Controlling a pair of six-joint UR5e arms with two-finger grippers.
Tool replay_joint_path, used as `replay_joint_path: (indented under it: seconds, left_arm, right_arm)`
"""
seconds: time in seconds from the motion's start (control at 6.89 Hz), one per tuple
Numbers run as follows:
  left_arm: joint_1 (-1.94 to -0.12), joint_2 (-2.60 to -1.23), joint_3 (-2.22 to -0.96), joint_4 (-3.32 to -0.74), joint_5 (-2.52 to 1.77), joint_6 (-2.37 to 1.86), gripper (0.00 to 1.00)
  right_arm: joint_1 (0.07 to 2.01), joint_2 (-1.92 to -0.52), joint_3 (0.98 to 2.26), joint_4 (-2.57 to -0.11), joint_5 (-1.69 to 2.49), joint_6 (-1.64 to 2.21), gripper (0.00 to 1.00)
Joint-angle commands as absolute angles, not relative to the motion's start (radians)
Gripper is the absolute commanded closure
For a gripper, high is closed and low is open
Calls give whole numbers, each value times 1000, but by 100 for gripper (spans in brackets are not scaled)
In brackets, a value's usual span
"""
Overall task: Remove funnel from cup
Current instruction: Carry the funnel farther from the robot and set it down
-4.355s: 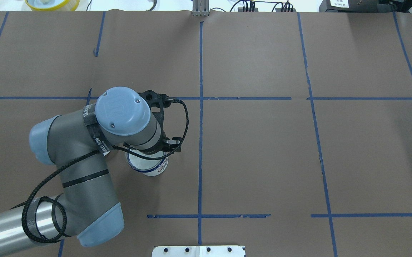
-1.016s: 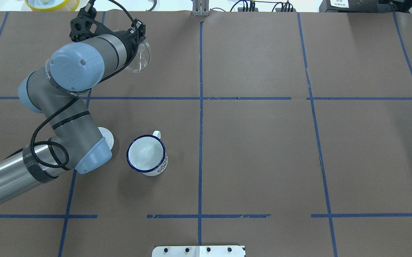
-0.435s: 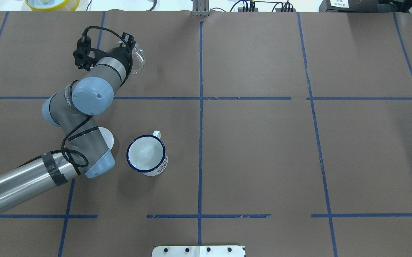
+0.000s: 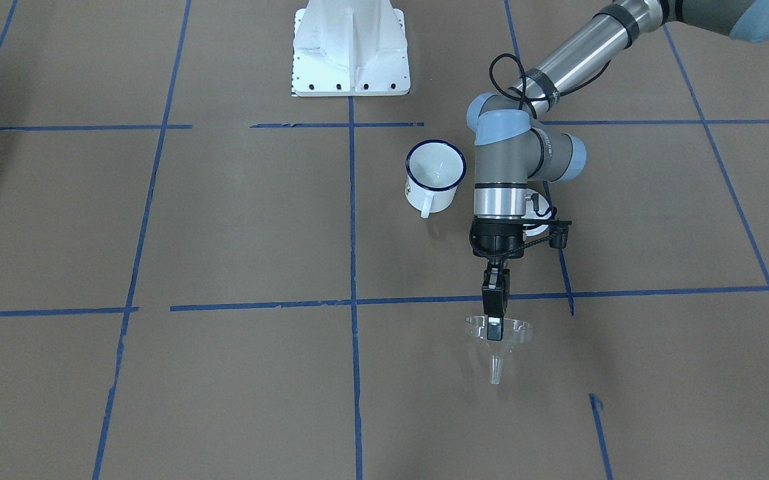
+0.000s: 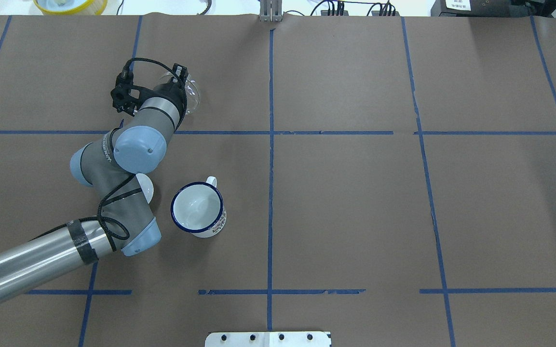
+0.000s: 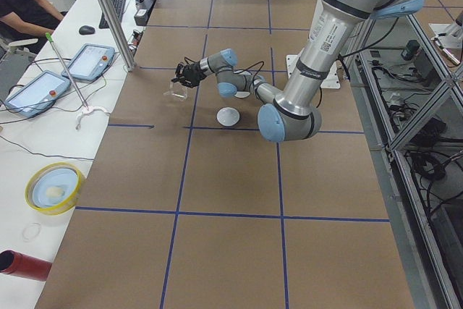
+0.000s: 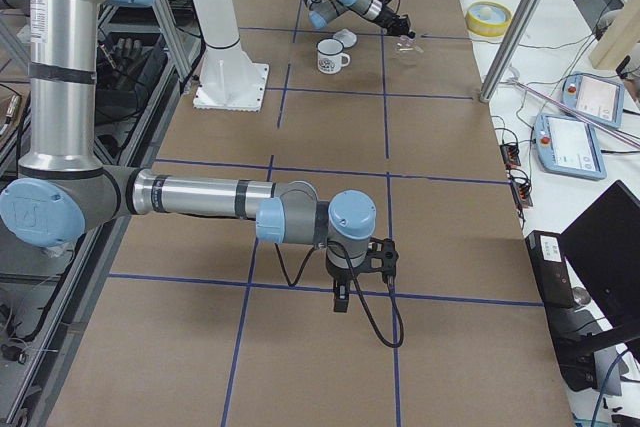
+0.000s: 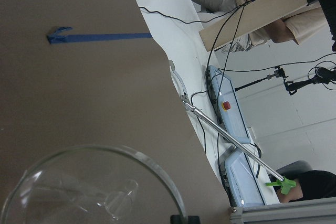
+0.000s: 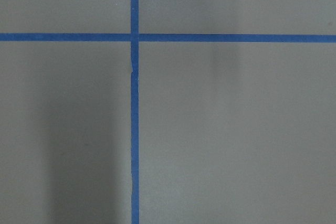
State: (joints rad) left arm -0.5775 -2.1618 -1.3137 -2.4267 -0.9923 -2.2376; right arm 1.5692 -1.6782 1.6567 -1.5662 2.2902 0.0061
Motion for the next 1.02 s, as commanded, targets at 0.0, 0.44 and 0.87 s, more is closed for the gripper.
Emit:
replay_joint_path:
  seconds: [0.0, 0.44, 0.87]
  left_arm:
    - [-561, -2161, -1302, -2425, -977, -2258, 100]
    - [-560, -2161, -1308, -2418, -979, -2220, 0]
    - [-575, -2151, -1405, -2410, -1076, -1975, 0]
  right_arm:
    - [1569, -1678, 1657, -1566, 2290, 6, 0]
    - [1569, -1678, 1657, -1566, 2290, 6, 0]
    - [1569, -1678, 1657, -1566, 2290, 6, 0]
